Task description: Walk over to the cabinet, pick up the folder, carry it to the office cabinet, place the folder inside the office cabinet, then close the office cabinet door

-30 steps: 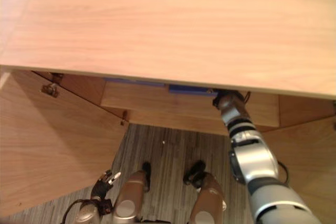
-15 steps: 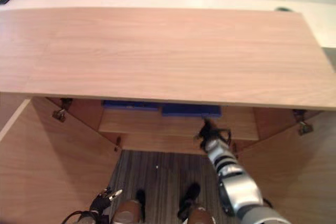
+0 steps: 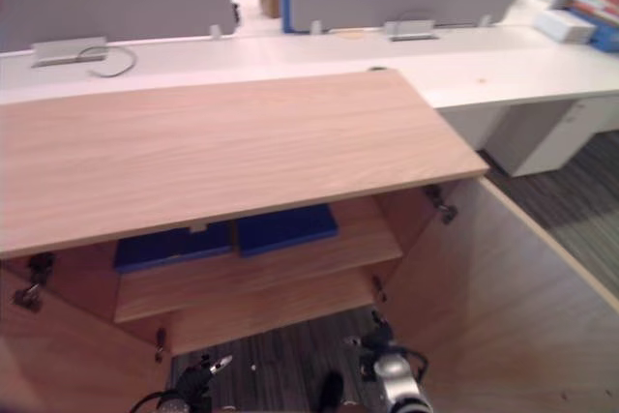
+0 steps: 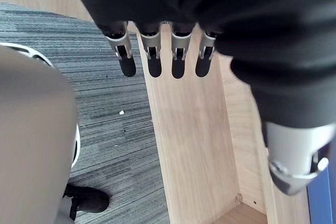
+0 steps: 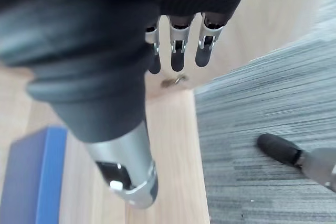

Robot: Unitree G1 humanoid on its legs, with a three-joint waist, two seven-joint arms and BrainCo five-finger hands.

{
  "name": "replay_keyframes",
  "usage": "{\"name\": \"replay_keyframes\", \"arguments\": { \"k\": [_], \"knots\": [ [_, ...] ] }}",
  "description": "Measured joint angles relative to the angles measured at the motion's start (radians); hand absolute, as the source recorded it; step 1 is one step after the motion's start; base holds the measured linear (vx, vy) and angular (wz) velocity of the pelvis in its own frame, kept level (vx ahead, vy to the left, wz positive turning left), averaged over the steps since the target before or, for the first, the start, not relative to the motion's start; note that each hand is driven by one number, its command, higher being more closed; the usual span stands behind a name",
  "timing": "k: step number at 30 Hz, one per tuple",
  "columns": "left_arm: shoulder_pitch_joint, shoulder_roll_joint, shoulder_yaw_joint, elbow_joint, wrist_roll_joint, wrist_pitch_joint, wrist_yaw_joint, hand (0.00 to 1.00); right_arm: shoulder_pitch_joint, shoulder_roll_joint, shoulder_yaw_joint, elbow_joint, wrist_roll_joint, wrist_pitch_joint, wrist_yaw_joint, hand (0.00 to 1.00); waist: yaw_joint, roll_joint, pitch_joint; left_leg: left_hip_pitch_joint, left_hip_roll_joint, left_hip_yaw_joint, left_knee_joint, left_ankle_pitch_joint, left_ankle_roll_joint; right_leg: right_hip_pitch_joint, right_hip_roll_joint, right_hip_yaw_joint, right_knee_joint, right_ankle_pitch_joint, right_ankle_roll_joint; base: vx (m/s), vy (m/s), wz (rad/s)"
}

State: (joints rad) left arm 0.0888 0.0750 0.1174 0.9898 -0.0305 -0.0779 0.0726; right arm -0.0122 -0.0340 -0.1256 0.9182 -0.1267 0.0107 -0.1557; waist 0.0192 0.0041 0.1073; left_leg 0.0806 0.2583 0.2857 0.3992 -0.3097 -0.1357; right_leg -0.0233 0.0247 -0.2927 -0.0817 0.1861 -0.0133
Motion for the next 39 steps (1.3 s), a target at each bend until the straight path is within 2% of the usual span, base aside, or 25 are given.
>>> {"name": "replay_keyframes", "arguments": {
  "k": [2,3,4,7,9,12,17,19,20,21,22,24,26,27,28,29,30,31,32,34,35,36,37,38,39],
  "knots": [
    [0.002,-0.007,0.015,0.006,-0.001,0.0,0.003,0.0,0.03,-0.005,-0.044,-0.001,0.069,-0.01,-0.007,0.0,0.0,0.01,0.001,0.006,-0.022,-0.102,0.018,-0.042,0.008,-0.026,0.024,0.089,0.004,0.007,0.0,-0.04,0.146,-1.42],
    [0.0,-0.016,0.017,0.021,-0.003,-0.002,0.008,0.0,0.049,-0.012,-0.066,-0.003,0.114,-0.018,-0.014,0.0,-0.009,0.019,-0.002,0.009,-0.052,-0.174,0.005,-0.075,0.014,-0.048,0.033,0.141,0.004,0.017,0.01,-0.07,0.169,-1.4],
    [-0.001,-0.021,0.017,0.025,-0.005,-0.001,0.008,0.0,0.059,-0.014,-0.082,-0.003,0.123,-0.02,-0.015,0.0,-0.013,0.021,-0.002,0.009,-0.069,-0.183,0.002,-0.085,0.017,-0.06,0.032,0.166,0.002,0.024,0.017,-0.09,0.186,-1.07],
    [-0.007,-0.032,0.0,0.04,-0.015,-0.007,0.012,0.0,0.118,-0.024,-0.134,-0.004,0.208,-0.023,-0.024,0.0,-0.034,0.027,-0.004,0.017,-0.143,-0.129,-0.033,-0.074,0.057,-0.101,0.001,0.26,-0.001,0.072,0.035,-0.11,0.187,-0.71],
    [-0.006,-0.032,-0.003,0.042,-0.022,-0.008,0.016,0.0,0.118,-0.022,-0.15,-0.022,0.249,-0.024,-0.023,0.0,-0.034,0.031,-0.007,0.026,-0.168,-0.062,-0.06,-0.068,0.07,-0.134,-0.007,0.331,-0.002,0.087,0.044,-0.08,0.134,-0.96],
    [-0.004,-0.03,-0.025,0.048,-0.012,-0.008,0.017,0.0,0.123,-0.022,-0.174,-0.052,0.354,-0.037,-0.024,0.0,-0.056,0.035,-0.008,0.058,-0.217,0.01,-0.129,-0.047,0.094,-0.166,-0.014,0.41,-0.001,0.104,0.051,-0.03,0.069,-0.67],
    [-0.005,-0.035,-0.013,0.062,-0.023,-0.006,0.015,0.0,0.153,-0.009,-0.256,-0.121,0.43,-0.054,-0.032,0.0,-0.07,0.033,-0.002,0.127,-0.25,0.058,-0.189,-0.027,0.11,-0.176,0.005,0.485,0.034,0.111,0.057,0.01,0.035,-0.53],
    [-0.005,-0.046,0.008,0.061,-0.021,-0.005,0.012,0.0,0.164,0.008,-0.279,-0.185,0.451,-0.057,-0.041,0.0,-0.069,0.034,0.012,0.148,-0.252,0.091,-0.189,-0.024,0.113,-0.191,0.014,0.498,0.086,0.087,0.055,-0.03,0.008,-0.51],
    [-0.007,-0.054,0.027,0.057,-0.016,-0.005,0.01,0.0,0.168,0.016,-0.294,-0.22,0.46,-0.059,-0.046,0.0,-0.075,0.036,0.023,0.155,-0.253,0.113,-0.189,-0.023,0.114,-0.226,0.0,0.424,0.165,0.032,0.009,-0.05,0.021,-0.34],
    [-0.005,-0.058,0.037,0.048,-0.013,-0.006,0.008,0.0,0.165,0.025,-0.315,-0.247,0.46,-0.059,-0.052,0.0,-0.072,0.037,0.041,0.171,-0.255,0.143,-0.2,-0.023,0.115,-0.281,-0.051,0.257,0.307,-0.047,-0.077,-0.05,0.067,-0.32],
    [-0.001,-0.06,0.049,0.047,-0.016,-0.005,0.008,0.0,0.167,0.031,-0.326,-0.261,0.46,-0.06,-0.055,0.0,-0.071,0.037,0.047,0.185,-0.258,0.154,-0.21,-0.023,0.115,-0.303,-0.087,0.178,0.379,-0.085,-0.089,-0.03,0.088,-0.29],
    [0.014,-0.066,0.067,0.029,-0.018,-0.005,0.007,0.0,0.175,0.05,-0.372,-0.329,0.46,-0.061,-0.076,0.0,-0.069,0.031,0.045,0.223,-0.283,0.171,-0.239,-0.023,0.117,-0.326,-0.232,-0.046,0.59,-0.223,-0.076,0.07,0.039,-0.18],
    [0.018,-0.067,0.067,0.027,-0.018,-0.005,0.007,0.0,0.174,0.05,-0.392,-0.375,0.46,-0.063,-0.086,0.0,-0.072,0.024,0.042,0.236,-0.285,0.172,-0.235,-0.027,0.116,-0.325,-0.295,-0.101,0.687,-0.29,-0.07,0.17,-0.066,-0.11],
    [0.02,-0.064,0.071,0.019,-0.021,-0.004,0.006,0.0,0.155,0.037,-0.409,-0.39,0.46,-0.068,-0.094,0.0,-0.075,0.025,0.045,0.234,-0.286,0.164,-0.213,-0.034,0.109,-0.323,-0.278,-0.11,0.686,-0.289,-0.054,0.2,-0.119,-0.26],
    [0.019,-0.064,0.076,0.019,-0.023,-0.005,0.003,0.0,0.136,0.028,-0.409,-0.39,0.46,-0.069,-0.097,0.0,-0.075,0.027,0.046,0.227,-0.279,0.158,-0.193,-0.029,0.117,-0.318,-0.261,-0.105,0.668,-0.286,-0.058,0.18,-0.171,-0.59],
    [0.019,-0.061,0.08,0.023,-0.023,-0.004,-0.004,0.0,0.087,0.009,-0.41,-0.39,0.46,-0.073,-0.105,0.0,-0.071,0.018,0.049,0.195,-0.269,0.127,-0.15,-0.028,0.15,-0.3,-0.226,-0.075,0.598,-0.254,-0.049,0.04,-0.116,-0.72],
    [0.019,-0.062,0.08,0.023,-0.023,-0.005,-0.005,0.0,0.057,-0.003,-0.412,-0.388,0.46,-0.075,-0.11,0.0,-0.063,0.022,0.048,0.181,-0.276,0.094,-0.171,-0.039,0.153,-0.288,-0.187,-0.054,0.536,-0.222,-0.043,-0.09,-0.134,-1.22],
    [0.02,-0.062,0.07,0.024,-0.019,-0.007,-0.012,0.0,-0.023,-0.023,-0.448,-0.397,0.46,-0.082,-0.122,0.0,-0.051,0.06,0.032,0.128,-0.238,0.094,-0.261,0.03,0.149,-0.297,-0.153,-0.088,0.582,-0.25,-0.075,-0.18,-0.078,-0.85],
    [0.018,-0.056,0.057,0.025,-0.02,-0.005,-0.015,0.0,-0.039,-0.043,-0.478,-0.405,0.46,-0.089,-0.13,0.0,-0.056,0.034,0.026,0.125,-0.254,0.096,-0.264,0.046,0.155,-0.295,-0.227,-0.111,0.716,-0.343,-0.038,-0.16,-0.071,-0.47],
    [0.021,-0.047,0.048,0.022,-0.026,-0.005,-0.016,0.0,-0.048,-0.105,-0.516,-0.394,0.46,-0.099,-0.142,0.0,-0.05,0.029,0.013,0.14,-0.263,0.092,-0.289,0.053,0.144,-0.21,-0.296,-0.107,0.672,-0.41,0.074,0.05,-0.099,0.0],
    [0.014,-0.044,0.049,0.028,-0.027,-0.004,-0.015,0.0,-0.095,-0.145,-0.519,-0.377,0.46,-0.1,-0.147,0.0,-0.043,0.039,0.012,0.129,-0.249,0.109,-0.283,0.062,0.137,-0.194,-0.268,-0.086,0.594,-0.39,0.083,0.14,-0.18,-0.4],
    [0.013,-0.041,0.049,0.036,-0.026,0.002,-0.015,0.0,-0.123,-0.16,-0.516,-0.367,0.46,-0.101,-0.15,0.0,-0.047,0.048,0.008,0.114,-0.238,0.115,-0.271,0.083,0.125,-0.174,-0.24,-0.081,0.532,-0.363,0.069,0.19,-0.222,-0.59],
    [0.014,-0.039,0.058,0.04,-0.029,0.003,-0.015,0.0,-0.148,-0.167,-0.516,-0.354,0.462,-0.101,-0.153,0.0,-0.042,0.046,0.01,0.089,-0.226,0.114,-0.212,0.092,0.115,-0.149,-0.216,-0.07,0.469,-0.333,0.056,0.12,-0.171,-0.59],
    [0.013,-0.038,0.065,0.037,-0.033,0.001,-0.014,0.0,-0.168,-0.175,-0.514,-0.335,0.465,-0.104,-0.155,0.0,-0.029,0.032,0.015,0.07,-0.218,0.107,-0.194,0.064,0.109,-0.104,-0.202,-0.049,0.393,-0.297,0.048,0.14,-0.161,-0.62],
    [0.014,-0.037,0.065,0.036,-0.033,0.0,-0.014,0.0,-0.192,-0.186,-0.514,-0.318,0.473,-0.107,-0.161,0.0,-0.031,0.031,0.015,0.075,-0.222,0.104,-0.263,0.06,0.099,-0.06,-0.198,-0.038,0.331,-0.268,0.047,0.07,-0.096,-0.49]
  ]
}}
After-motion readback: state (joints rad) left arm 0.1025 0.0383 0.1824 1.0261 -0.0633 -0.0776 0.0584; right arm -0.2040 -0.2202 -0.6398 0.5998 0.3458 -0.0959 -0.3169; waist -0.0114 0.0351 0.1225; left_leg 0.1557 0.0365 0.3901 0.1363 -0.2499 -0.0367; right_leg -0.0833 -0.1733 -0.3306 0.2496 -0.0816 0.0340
